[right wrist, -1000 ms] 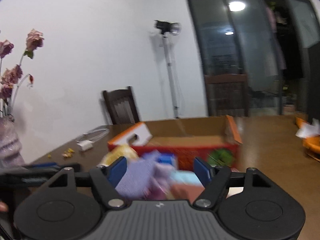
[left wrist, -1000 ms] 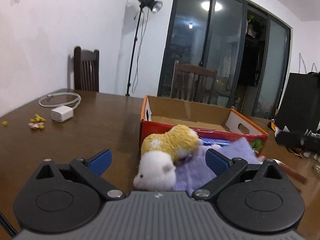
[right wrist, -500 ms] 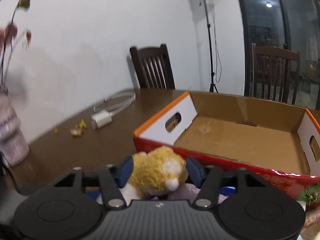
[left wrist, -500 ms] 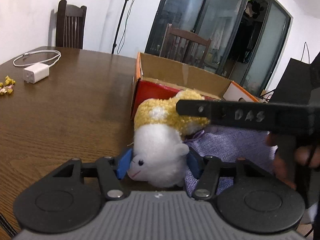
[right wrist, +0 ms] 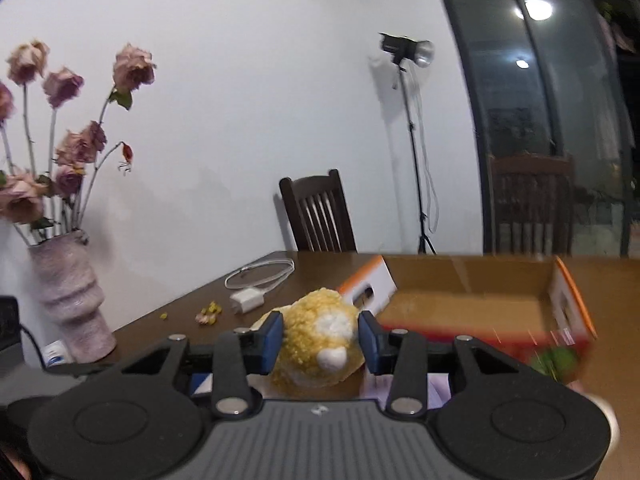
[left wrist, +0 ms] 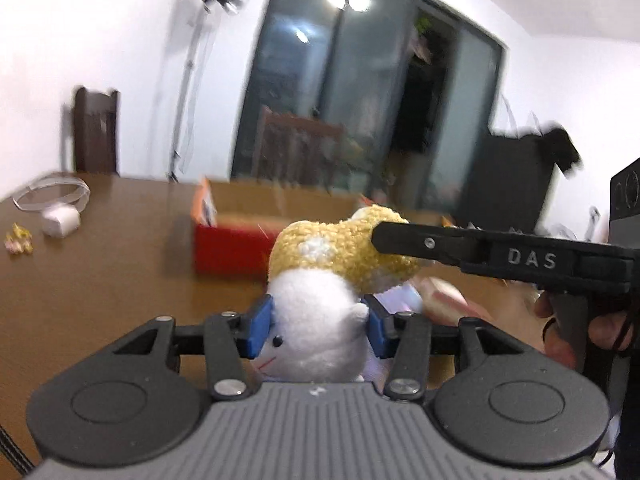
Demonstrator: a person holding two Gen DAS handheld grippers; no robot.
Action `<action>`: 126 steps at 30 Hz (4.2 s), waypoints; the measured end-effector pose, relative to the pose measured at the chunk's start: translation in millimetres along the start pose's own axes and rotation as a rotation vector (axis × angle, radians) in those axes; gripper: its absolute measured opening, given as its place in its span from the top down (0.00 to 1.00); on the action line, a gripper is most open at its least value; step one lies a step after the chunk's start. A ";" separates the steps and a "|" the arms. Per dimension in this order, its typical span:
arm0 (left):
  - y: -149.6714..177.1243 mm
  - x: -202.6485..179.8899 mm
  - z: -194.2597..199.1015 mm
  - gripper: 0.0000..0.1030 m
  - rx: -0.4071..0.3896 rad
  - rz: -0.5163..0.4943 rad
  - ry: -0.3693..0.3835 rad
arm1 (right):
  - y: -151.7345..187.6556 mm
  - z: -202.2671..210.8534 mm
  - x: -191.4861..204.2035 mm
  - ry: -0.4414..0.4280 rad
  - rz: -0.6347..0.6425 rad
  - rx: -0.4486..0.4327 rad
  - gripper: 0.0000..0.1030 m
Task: Organize soft objects
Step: 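Reach the left tool to the white-and-yellow plush toy and grasp it, then carry the plush toy with the left tool into the cardboard box and release, then reach the left tool to the lavender mesh pouch and grasp it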
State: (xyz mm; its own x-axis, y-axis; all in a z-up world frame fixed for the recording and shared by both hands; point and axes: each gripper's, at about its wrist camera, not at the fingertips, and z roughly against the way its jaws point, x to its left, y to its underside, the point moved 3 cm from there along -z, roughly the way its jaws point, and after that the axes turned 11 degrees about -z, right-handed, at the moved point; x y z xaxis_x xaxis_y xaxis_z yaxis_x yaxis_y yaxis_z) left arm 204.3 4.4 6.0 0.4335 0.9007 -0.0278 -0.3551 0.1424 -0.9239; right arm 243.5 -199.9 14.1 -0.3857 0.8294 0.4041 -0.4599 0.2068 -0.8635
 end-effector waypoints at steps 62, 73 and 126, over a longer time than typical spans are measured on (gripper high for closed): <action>-157.9 20.7 -244.8 0.44 -0.016 -0.018 0.092 | -125.8 -97.7 -169.7 0.072 -0.168 0.072 0.60; -168.6 49.0 -431.6 0.47 0.274 0.007 0.128 | -152.7 -249.4 -249.8 0.307 -0.145 0.287 0.56; 0.9 -46.4 79.3 0.00 -0.030 -0.051 -0.317 | 35.2 139.9 -50.3 0.211 0.062 -0.115 0.00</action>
State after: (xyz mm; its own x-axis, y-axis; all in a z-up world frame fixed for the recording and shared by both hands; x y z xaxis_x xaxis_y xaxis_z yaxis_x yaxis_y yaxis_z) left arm 118.2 -4.8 36.7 0.1686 0.9765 0.1346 -0.3132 0.1825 -0.9320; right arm 134.8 -306.9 5.6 -0.2294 0.9297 0.2882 -0.3418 0.2002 -0.9182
